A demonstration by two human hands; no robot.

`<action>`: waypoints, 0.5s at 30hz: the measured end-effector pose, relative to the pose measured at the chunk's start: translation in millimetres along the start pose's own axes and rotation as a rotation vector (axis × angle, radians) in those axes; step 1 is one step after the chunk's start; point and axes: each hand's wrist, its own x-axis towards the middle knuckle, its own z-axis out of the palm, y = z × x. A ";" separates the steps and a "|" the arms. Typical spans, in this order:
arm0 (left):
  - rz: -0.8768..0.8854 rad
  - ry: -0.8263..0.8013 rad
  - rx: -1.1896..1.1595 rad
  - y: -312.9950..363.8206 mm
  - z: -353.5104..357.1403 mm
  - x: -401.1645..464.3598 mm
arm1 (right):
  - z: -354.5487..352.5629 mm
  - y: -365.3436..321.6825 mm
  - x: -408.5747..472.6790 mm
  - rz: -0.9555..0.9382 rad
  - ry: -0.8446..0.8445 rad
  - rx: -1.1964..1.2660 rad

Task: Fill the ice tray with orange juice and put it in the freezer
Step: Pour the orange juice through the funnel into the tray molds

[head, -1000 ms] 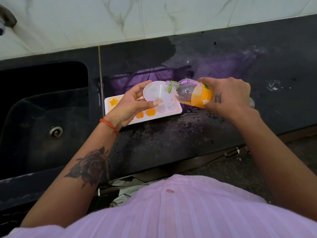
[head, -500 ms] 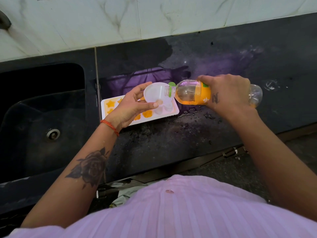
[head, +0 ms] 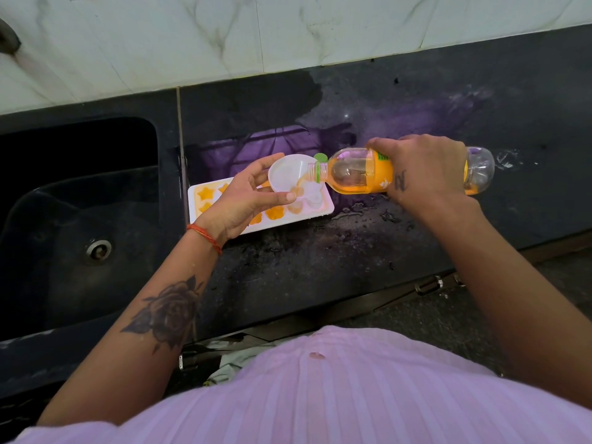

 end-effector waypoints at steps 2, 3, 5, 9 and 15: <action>0.003 0.001 0.004 0.6 0.2 -0.3 | 0.2 0.3 0.7 0.000 -0.001 0.005; 0.001 0.001 0.008 1.2 0.1 -0.6 | 0.6 0.7 1.3 -0.001 0.000 0.008; -0.005 0.001 0.014 2.3 -0.3 -0.9 | 2.2 1.9 2.4 0.000 0.002 0.021; -0.016 -0.001 0.007 3.6 -1.4 -0.8 | 5.8 3.3 3.3 0.017 -0.007 0.069; 0.006 0.001 0.022 4.0 -3.6 0.4 | 4.3 2.7 2.6 0.057 -0.062 0.164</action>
